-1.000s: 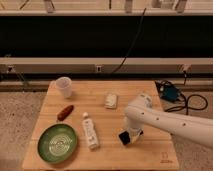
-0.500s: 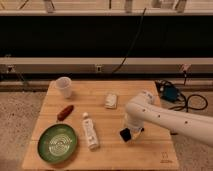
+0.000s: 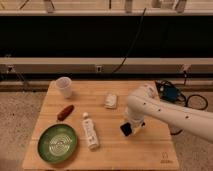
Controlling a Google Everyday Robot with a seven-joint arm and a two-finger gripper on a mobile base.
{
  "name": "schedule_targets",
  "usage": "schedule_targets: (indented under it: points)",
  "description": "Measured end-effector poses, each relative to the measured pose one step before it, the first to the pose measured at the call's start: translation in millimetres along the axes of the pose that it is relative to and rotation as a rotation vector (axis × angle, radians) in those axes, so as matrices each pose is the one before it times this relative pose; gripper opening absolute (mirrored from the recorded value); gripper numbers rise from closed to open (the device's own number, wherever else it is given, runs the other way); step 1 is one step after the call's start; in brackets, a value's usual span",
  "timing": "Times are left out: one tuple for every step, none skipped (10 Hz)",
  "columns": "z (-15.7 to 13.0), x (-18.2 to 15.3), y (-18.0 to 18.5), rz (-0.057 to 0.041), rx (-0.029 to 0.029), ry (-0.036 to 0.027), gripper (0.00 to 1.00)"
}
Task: Place the eraser on the white sponge
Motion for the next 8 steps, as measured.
schedule_targets:
  points:
    - [-5.58,4.41,-5.73,-0.00384,-0.00040,0.00589,0.04]
    - [-5.68,3.41,-9.18,-0.00623,0.00866,0.00399,0.04]
    - [-5.12,4.53,-9.87,-0.00766,0.00293,0.00550,0.04]
    - [-1.60,1.25,-2.98,-0.00444,0.00068,0.00273,0.04]
    - [-2.23,1.28,-1.94,-0.00075,0.00186,0.00303,0.04]
    - [-1.09,2.22,-0.96,0.00132,-0.00486,0.00097,0.04]
    - [-0.12,1.73,-9.30,-0.00498,0.00170,-0.00239,0.04]
    - [0.18,3.24,-9.20,-0.00636,0.00029,0.00226,0.04]
